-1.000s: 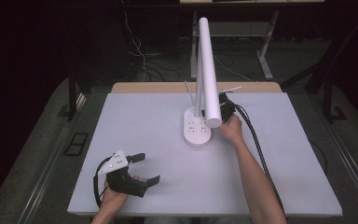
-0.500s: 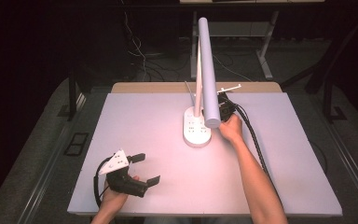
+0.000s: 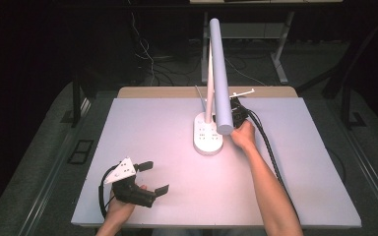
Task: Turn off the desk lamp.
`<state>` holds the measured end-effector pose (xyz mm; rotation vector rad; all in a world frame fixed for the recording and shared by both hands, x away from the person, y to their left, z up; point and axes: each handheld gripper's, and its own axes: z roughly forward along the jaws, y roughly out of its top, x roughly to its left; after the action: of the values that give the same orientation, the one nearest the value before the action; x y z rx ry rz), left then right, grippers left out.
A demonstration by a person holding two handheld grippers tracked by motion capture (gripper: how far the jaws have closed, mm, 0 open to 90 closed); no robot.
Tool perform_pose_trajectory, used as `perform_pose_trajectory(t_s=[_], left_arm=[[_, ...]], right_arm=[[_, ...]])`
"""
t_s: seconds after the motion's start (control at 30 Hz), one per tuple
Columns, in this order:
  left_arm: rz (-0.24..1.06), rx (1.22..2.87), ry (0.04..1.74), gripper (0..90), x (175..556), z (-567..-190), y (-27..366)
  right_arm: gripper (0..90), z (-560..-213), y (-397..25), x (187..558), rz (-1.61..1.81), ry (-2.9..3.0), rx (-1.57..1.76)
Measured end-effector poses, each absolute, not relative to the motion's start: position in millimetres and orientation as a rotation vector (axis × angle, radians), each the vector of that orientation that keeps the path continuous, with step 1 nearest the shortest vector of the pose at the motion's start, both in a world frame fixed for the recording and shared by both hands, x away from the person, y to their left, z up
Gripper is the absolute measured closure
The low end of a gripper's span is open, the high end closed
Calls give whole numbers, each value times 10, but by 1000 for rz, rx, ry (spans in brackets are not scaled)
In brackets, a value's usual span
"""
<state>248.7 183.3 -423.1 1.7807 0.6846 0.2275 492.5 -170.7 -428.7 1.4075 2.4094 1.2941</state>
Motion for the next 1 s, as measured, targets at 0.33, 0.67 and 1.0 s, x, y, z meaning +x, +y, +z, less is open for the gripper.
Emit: perform_pose_trajectory(t_s=[0.33,0.67,1.0], left_arm=[[229,1780,682,0,2479,-4227,1836],[230,1771,686,0,2478,-4226,1845],[228,1769,688,0,2476,-4226,1849]], right_arm=[[900,-4296,-1700,4922,1286,2416,1410],[900,-4278,-1729,4911,1296,2413,1418],[900,-4168,-1802,4856,1304,2417,1373]])
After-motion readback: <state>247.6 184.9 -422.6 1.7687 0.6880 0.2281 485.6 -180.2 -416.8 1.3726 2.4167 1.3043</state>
